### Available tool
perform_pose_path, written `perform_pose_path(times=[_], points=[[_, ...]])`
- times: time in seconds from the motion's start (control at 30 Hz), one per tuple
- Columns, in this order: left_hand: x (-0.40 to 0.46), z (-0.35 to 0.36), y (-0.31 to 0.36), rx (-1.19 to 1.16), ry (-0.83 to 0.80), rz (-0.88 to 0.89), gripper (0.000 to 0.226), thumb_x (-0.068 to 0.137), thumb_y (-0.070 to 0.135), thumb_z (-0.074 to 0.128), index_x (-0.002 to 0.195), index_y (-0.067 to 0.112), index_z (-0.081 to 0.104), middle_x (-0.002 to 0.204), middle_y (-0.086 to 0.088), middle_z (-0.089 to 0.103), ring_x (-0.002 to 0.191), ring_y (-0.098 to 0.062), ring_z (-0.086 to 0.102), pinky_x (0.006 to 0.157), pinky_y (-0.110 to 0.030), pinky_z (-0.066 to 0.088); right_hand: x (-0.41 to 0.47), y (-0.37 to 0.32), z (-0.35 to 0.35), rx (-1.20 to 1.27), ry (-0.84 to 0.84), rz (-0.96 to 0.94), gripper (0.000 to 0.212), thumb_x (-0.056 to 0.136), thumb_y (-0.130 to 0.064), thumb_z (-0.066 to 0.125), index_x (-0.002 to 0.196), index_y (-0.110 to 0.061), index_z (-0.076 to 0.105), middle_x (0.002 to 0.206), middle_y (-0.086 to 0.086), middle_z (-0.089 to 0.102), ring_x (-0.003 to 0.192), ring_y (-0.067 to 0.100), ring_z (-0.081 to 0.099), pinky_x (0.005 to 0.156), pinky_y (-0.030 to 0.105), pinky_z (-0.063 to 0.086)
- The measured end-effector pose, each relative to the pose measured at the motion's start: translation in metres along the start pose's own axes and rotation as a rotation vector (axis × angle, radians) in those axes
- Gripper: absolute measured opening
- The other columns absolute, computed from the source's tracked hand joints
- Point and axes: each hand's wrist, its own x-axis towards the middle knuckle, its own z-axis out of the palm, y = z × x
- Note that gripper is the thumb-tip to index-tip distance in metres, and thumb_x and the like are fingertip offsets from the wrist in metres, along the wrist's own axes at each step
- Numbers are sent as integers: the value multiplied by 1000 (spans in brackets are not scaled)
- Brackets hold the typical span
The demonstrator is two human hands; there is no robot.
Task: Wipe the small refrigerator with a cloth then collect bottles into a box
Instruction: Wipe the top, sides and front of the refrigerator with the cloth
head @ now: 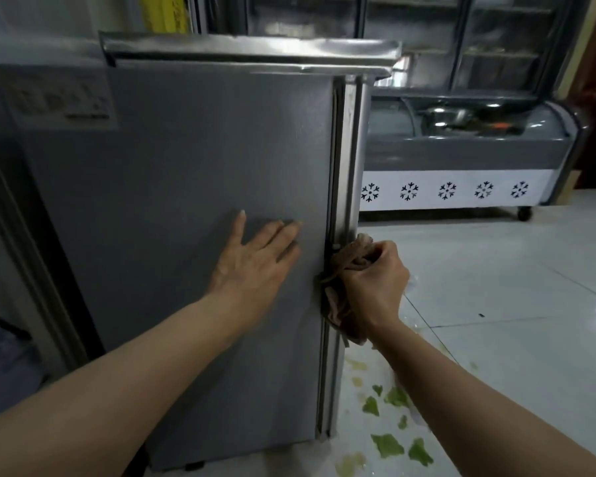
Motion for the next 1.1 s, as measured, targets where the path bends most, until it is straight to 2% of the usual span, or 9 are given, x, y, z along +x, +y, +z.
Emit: perform_pose_path(times=[0.07,0.13,0.27,0.37,0.5,0.57,0.8,0.97,1.1], points=[[4,-14,-4,-40,87,12,70,82,21,55,143,20,20,153,-4,8,140,-20,12,111,-56,-3,0,-5,2,7,13,-3,30,72,-25,77,82,-16,49,76,-1,58,72,17,57,63,30,49],[11,-32,-9,-99,196,-5,62,81,17,54,138,20,30,151,-5,20,137,-21,17,111,-52,-2,2,-10,3,4,30,-31,28,72,-19,76,83,-15,51,85,2,59,76,19,56,70,37,49],[31,-68,-27,-146,383,-56,59,74,11,59,130,19,41,149,-6,23,133,-23,12,111,-51,0,9,-19,2,-80,45,-124,27,71,-8,73,84,-12,49,87,0,46,73,18,46,66,27,39],[47,-88,-41,-162,463,-130,63,72,12,60,130,19,38,150,-8,20,134,-27,11,111,-51,0,27,-42,-1,-45,78,-194,25,71,-6,72,82,-13,50,83,-1,49,74,19,48,64,24,36],[65,-103,-61,-157,410,-223,76,73,20,59,140,20,22,152,-9,13,138,-30,11,113,-52,-2,51,-74,-8,-11,70,-176,23,72,-8,70,80,-13,49,78,1,54,71,20,51,61,27,37],[72,-105,-69,-166,355,-255,76,76,23,58,141,18,19,148,-9,21,135,-28,19,113,-53,3,53,-78,-12,-12,48,-163,23,71,-8,71,80,-12,50,75,0,55,71,21,54,61,32,42],[82,-106,-70,-203,418,-282,55,71,27,58,122,17,40,123,-6,45,114,-26,40,105,-47,24,73,-116,-17,38,114,-214,25,69,-10,75,85,-10,56,76,-1,60,72,19,58,68,39,51],[85,-106,-78,-221,485,-253,46,70,25,57,114,16,46,112,-6,49,105,-25,43,96,-40,30,92,-146,-20,97,168,-278,24,67,-7,74,84,-10,58,73,-7,58,70,15,58,66,33,52],[88,-110,-79,-233,506,-252,45,71,24,56,115,16,47,111,-6,51,103,-25,44,87,-37,31,99,-153,-19,73,202,-355,27,69,-6,76,87,-8,57,85,4,62,75,19,59,68,30,50]])
